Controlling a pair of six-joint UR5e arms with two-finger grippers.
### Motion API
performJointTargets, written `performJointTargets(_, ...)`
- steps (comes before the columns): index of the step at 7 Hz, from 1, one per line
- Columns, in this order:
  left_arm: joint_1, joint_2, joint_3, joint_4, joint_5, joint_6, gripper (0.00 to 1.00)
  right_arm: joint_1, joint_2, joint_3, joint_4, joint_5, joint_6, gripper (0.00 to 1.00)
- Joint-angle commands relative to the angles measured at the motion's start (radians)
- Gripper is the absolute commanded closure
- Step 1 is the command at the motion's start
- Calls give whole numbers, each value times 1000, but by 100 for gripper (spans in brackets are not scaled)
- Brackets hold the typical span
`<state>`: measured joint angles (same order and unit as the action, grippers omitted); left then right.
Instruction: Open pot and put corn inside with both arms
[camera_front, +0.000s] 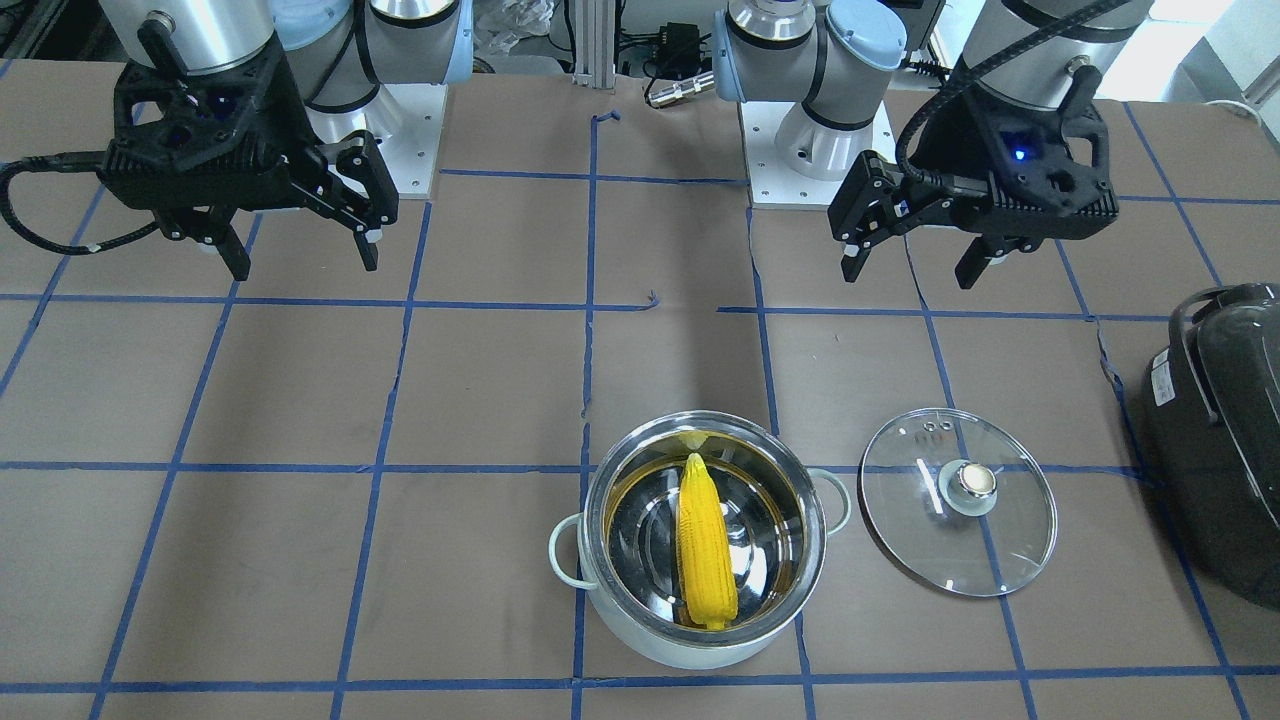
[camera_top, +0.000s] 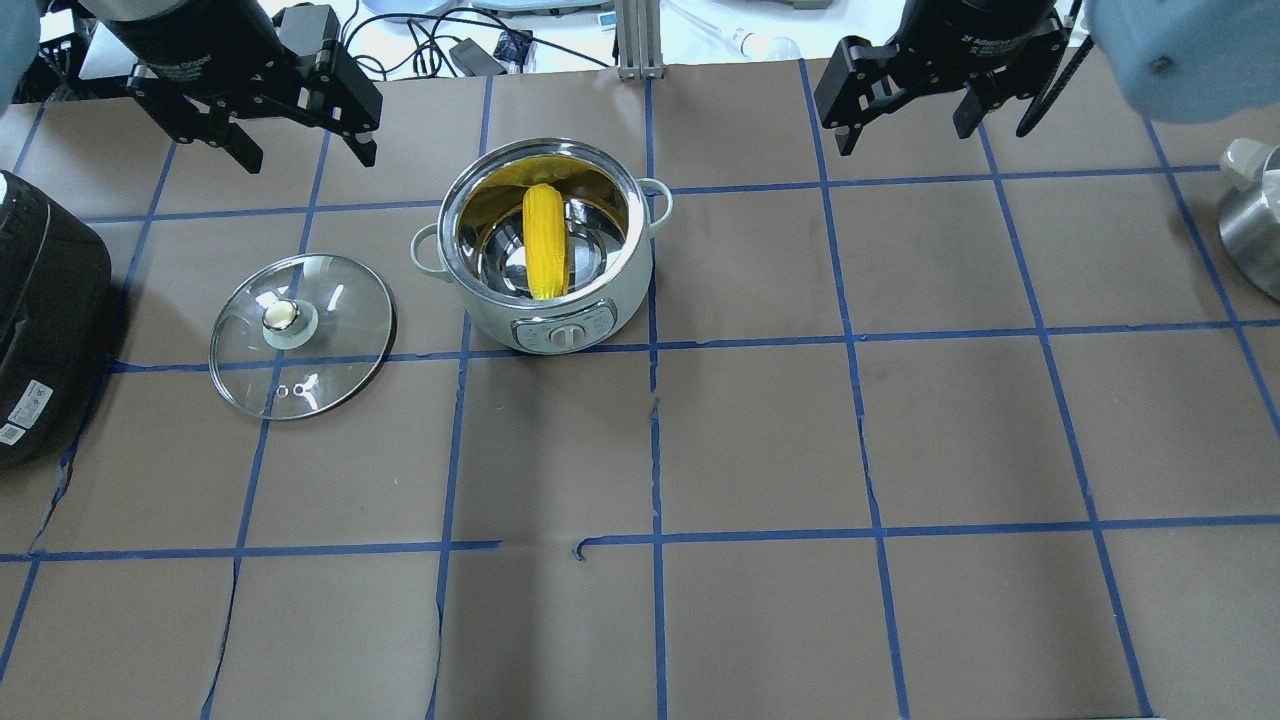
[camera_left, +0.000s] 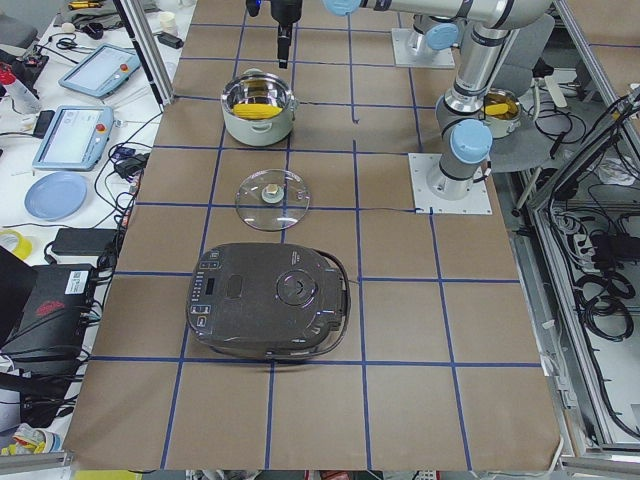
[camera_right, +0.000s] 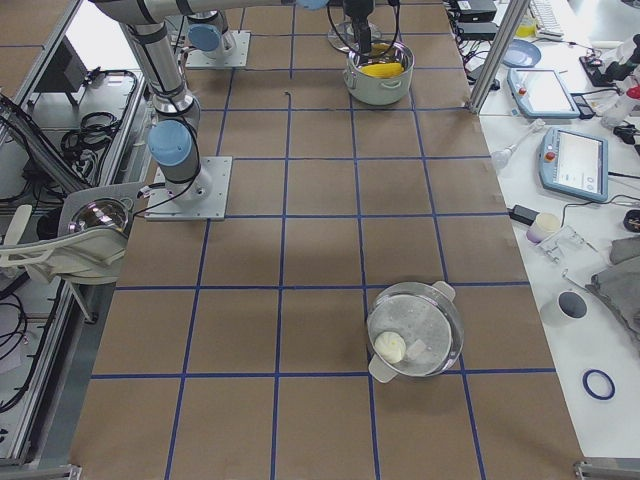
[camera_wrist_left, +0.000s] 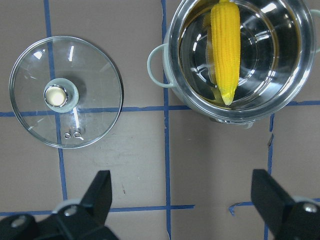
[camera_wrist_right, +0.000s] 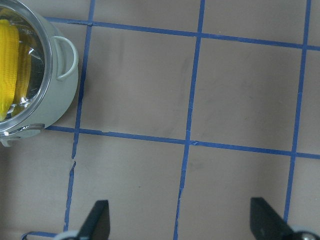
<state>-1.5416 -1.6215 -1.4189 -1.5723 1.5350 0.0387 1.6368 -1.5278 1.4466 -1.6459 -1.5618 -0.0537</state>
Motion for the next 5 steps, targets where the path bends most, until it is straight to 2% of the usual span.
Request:
performJointTargets(1, 1, 0, 0, 0, 2, 1, 0, 0, 0, 0, 2, -1, 0, 0)
performJointTargets(5, 1, 0, -2, 0, -7, 1, 0, 0, 0, 0, 2, 0, 0, 0)
